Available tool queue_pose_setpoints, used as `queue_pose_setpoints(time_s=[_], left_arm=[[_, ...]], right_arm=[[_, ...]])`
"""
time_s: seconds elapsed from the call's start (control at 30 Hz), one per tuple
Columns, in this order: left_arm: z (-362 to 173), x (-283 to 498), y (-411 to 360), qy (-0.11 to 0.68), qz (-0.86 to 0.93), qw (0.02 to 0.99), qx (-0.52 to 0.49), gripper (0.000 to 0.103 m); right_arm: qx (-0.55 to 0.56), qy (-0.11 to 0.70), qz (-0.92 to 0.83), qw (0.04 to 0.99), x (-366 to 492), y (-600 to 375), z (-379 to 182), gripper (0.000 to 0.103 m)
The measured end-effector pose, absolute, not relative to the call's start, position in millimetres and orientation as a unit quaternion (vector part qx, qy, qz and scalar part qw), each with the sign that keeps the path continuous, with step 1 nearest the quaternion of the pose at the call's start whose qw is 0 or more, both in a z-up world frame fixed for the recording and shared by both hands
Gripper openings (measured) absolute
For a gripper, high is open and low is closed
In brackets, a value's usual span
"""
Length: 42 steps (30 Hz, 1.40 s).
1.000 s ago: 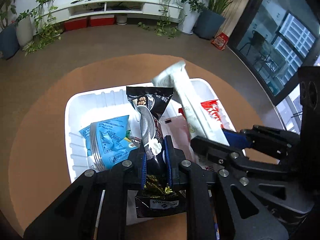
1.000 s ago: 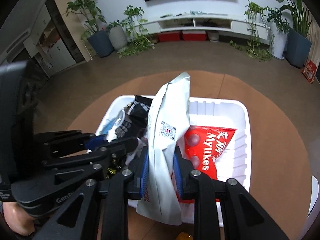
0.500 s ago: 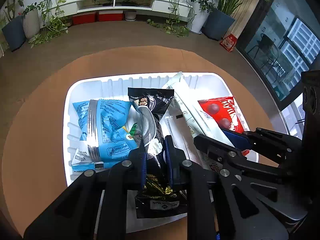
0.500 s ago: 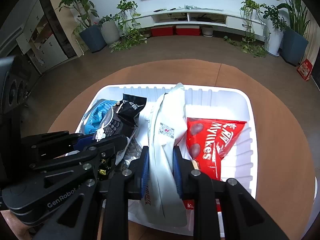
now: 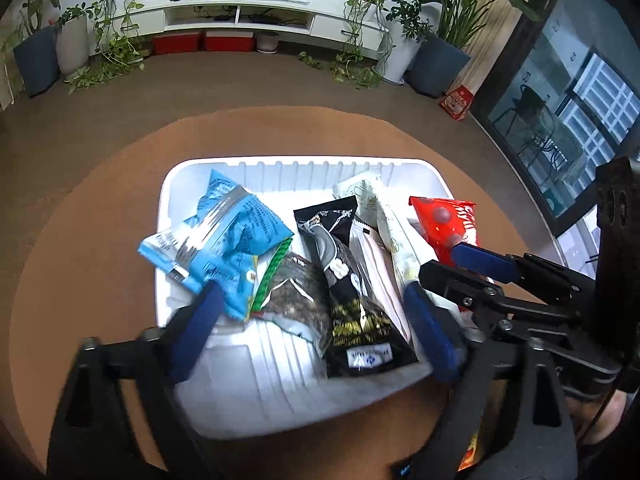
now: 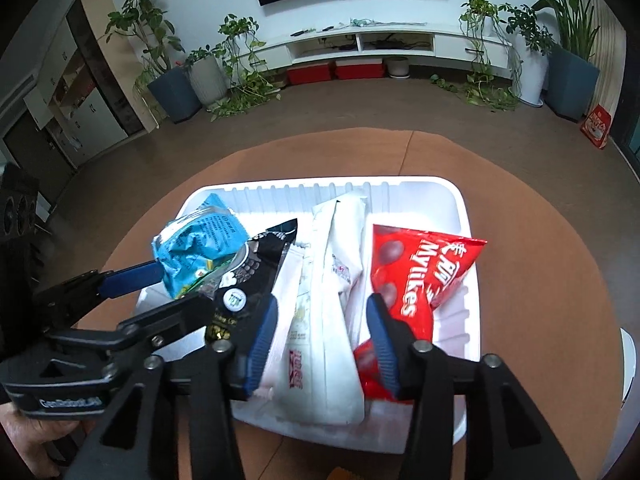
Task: Organize snacks
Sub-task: 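Grasp the pink candy packet with the left tool while the right tool grasps the blue packet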
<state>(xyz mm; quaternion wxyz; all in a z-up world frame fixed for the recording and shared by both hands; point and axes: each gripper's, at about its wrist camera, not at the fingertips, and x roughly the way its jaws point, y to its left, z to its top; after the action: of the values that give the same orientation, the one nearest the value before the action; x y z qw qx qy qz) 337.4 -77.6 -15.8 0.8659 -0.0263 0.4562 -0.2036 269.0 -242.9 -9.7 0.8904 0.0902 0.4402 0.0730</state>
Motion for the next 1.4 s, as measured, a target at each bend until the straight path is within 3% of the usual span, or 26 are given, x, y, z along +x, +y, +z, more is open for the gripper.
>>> queue_pose_setpoints(time_s=[0.2, 0.27, 0.43, 0.73, 0.97, 1.1, 1.27, 1.4], left_arm=[[22, 285, -52, 0.413, -0.228, 0.882, -0.004, 0.103], [33, 262, -47, 0.385, -0.239, 0.891, 0.027, 0.103], [47, 205, -27, 0.355, -0.27, 0.891, 0.086, 0.103], [-1, 164, 9, 0.41, -0.332, 0.823, 0.21, 0.103], [-17, 168, 8, 0.385, -0.367, 0.801, 0.277, 0.102], [-25, 176, 4, 0.381, -0.384, 0.778, 0.321, 0.102], [-38, 190, -1, 0.407, -0.405, 0.746, 0.338, 0.095], [-58, 194, -10, 0.426, -0.414, 0.71, 0.378, 0.084]], right_arm=[[0.132, 0.38, 0.108, 0.909, 224, -253, 25, 0.077], [0.147, 0.348, 0.125, 0.917, 196, -260, 36, 0.089], [0.178, 0.323, 0.141, 0.919, 130, -269, 36, 0.094], [0.178, 0.362, 0.116, 0.907, 57, -254, 3, 0.094], [0.143, 0.441, 0.139, 0.875, 50, -202, -30, 0.064], [0.132, 0.457, 0.142, 0.868, 58, -183, -38, 0.063], [0.125, 0.48, 0.133, 0.858, 70, -174, -44, 0.059], [0.122, 0.495, 0.126, 0.851, 74, -171, -52, 0.059]])
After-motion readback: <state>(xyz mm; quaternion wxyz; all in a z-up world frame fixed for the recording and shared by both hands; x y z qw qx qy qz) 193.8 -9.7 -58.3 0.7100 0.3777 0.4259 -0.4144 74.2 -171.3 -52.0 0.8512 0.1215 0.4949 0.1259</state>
